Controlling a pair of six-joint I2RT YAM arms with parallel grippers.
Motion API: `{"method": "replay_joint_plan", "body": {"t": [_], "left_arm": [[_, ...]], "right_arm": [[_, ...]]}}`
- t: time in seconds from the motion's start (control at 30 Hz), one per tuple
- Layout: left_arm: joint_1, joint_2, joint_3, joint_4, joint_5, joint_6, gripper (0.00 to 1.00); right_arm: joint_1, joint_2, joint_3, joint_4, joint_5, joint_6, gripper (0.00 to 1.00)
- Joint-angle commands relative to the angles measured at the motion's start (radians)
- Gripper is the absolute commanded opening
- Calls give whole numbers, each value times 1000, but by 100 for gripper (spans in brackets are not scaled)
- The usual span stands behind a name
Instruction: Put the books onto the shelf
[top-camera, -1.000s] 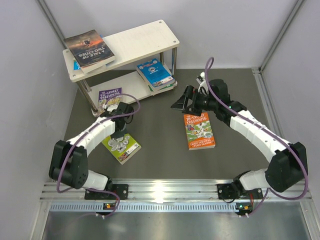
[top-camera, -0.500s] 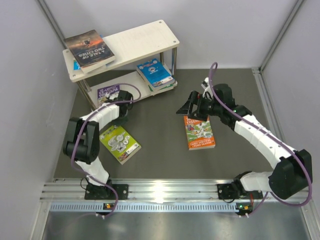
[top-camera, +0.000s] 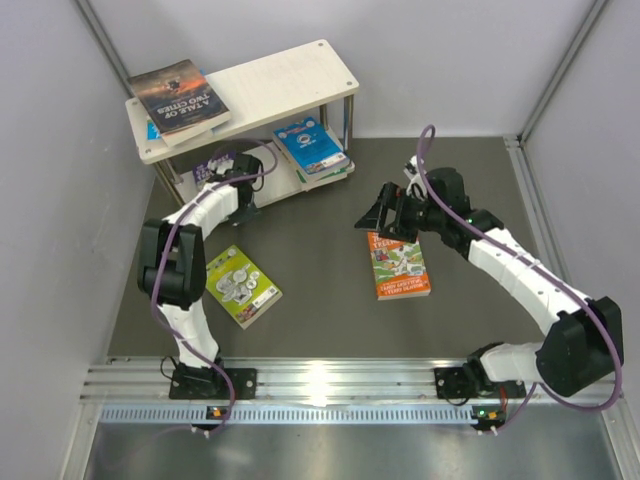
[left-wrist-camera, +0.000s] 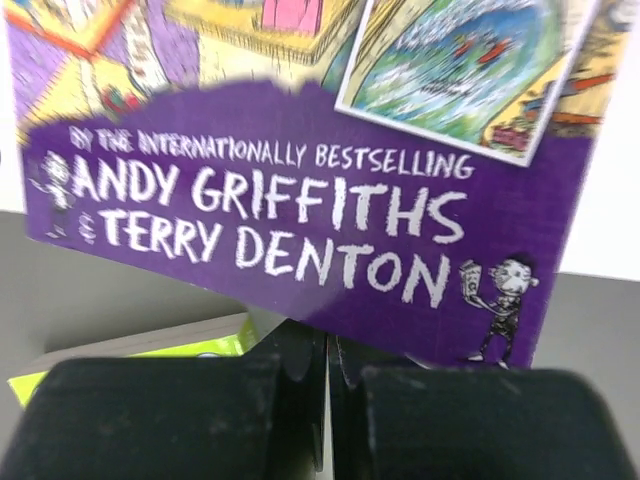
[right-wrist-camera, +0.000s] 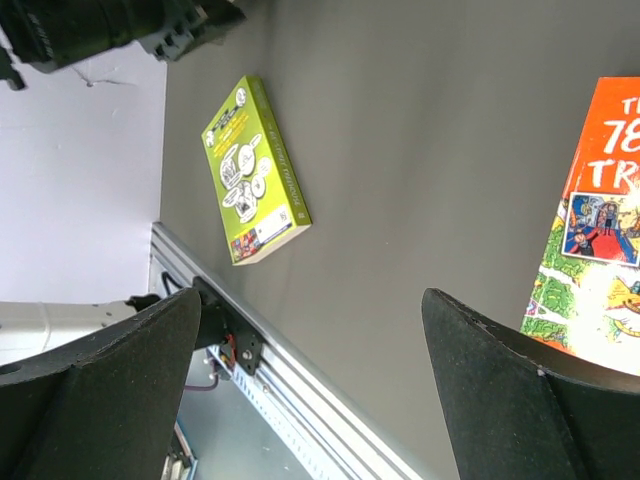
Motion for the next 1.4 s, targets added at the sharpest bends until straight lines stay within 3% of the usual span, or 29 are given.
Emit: {"method": "replay_joint_plan", "body": {"t": [0.0,0.23,0.33,0.37,0.47,0.5,0.63,0.83,1.03,1.37], "left_arm": [[6,-17,67,4,24,-35,0],[7,-143,93,-125,79,-24,0],[7,-298,29,-138,125,-19,12],[7,-326,-5,-166,120,-22,32],[9,-424,-62,-281,50,-59,61],[9,-448,-80,-304,39,-64,75],[13,-597,-184,-382,2,-126,95],[23,-720,-373,-428,59,-269,95],[19,-783,-560,-418,175,-370,93],[0,-847,-777,-309,142,-464,93]], "right_arm": [[-16,14,34,8,5,-25,91],[-16,25,44,14,-3,-40,91],[-15,31,27,37,-19,-45,91],[-15,32,15,48,-36,-43,92],[8,52,10,80,-61,-54,93],[19,67,11,90,-82,-57,93],[115,156,56,103,-141,-77,95],[260,365,154,152,-161,-63,95],[321,577,237,277,-199,21,95],[390,828,352,421,-185,116,95]]}}
